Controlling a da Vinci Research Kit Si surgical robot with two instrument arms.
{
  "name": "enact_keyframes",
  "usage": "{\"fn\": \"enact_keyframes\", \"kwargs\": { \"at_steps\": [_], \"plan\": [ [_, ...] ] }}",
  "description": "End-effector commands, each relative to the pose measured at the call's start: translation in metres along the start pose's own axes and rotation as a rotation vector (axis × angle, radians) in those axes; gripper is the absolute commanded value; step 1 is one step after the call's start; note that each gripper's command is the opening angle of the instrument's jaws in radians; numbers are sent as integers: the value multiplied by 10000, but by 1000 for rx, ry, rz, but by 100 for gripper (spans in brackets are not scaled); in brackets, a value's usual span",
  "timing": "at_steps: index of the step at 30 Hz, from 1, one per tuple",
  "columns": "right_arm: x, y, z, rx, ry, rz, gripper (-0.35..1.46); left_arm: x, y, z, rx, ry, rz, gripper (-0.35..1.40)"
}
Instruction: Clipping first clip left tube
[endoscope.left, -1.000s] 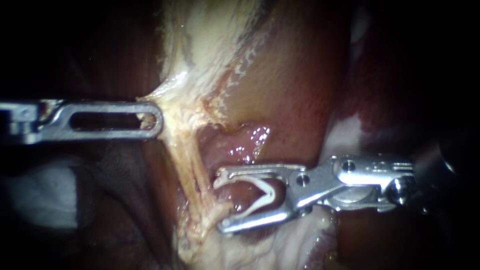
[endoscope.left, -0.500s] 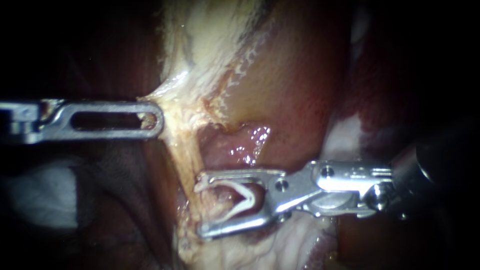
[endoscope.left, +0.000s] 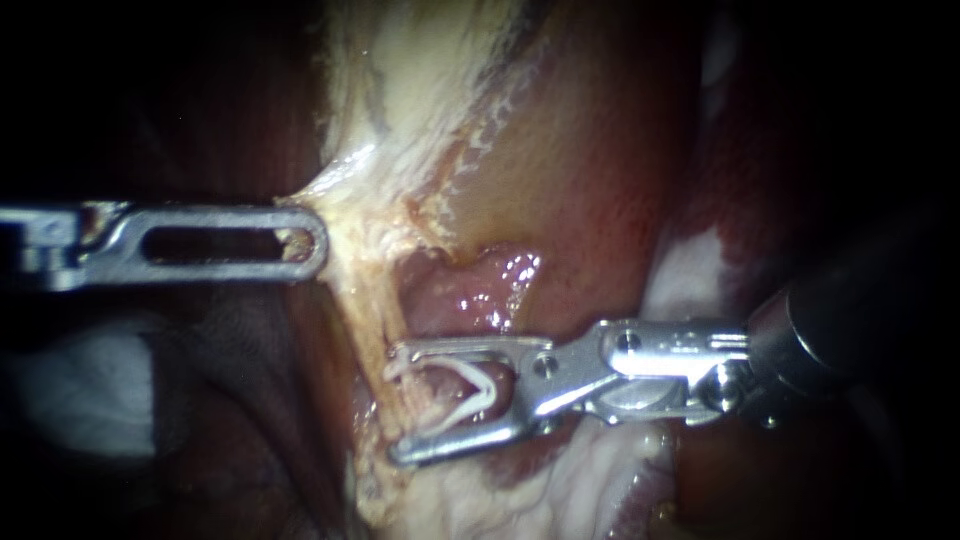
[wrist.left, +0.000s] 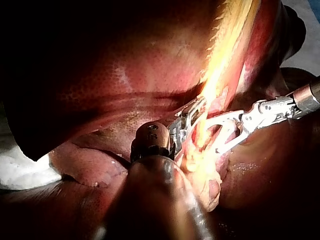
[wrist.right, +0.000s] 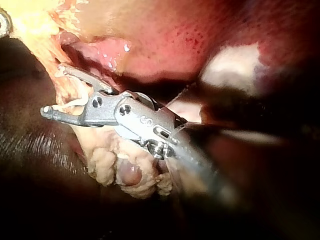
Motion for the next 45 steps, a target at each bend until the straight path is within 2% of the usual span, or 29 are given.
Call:
{"fn": "enact_keyframes", "kwargs": {
  "at_steps": [1,7,12,20,27,37,45],
  "plan": [
    [-1,1,1,-1,0,0,58,0,-1,-1,-1,-1,0,-35],
    [-7,5,7,-3,-24,0,58,2,-7,-2,-1,-1,-2,-35],
    [-11,5,20,-10,-25,-5,58,3,-9,-2,-2,-1,-3,-35],
    [-17,0,35,47,-23,-19,58,2,-8,-2,-2,-1,-3,-35],
    [-14,-6,34,112,-5,3,58,2,-8,-2,-1,-1,-2,-35],
    [-14,-5,44,150,24,48,58,2,-8,-2,-1,-1,-2,-35],
    [-24,-4,70,167,26,67,57,2,-8,-1,-1,-1,-2,-35]
  ]
}}
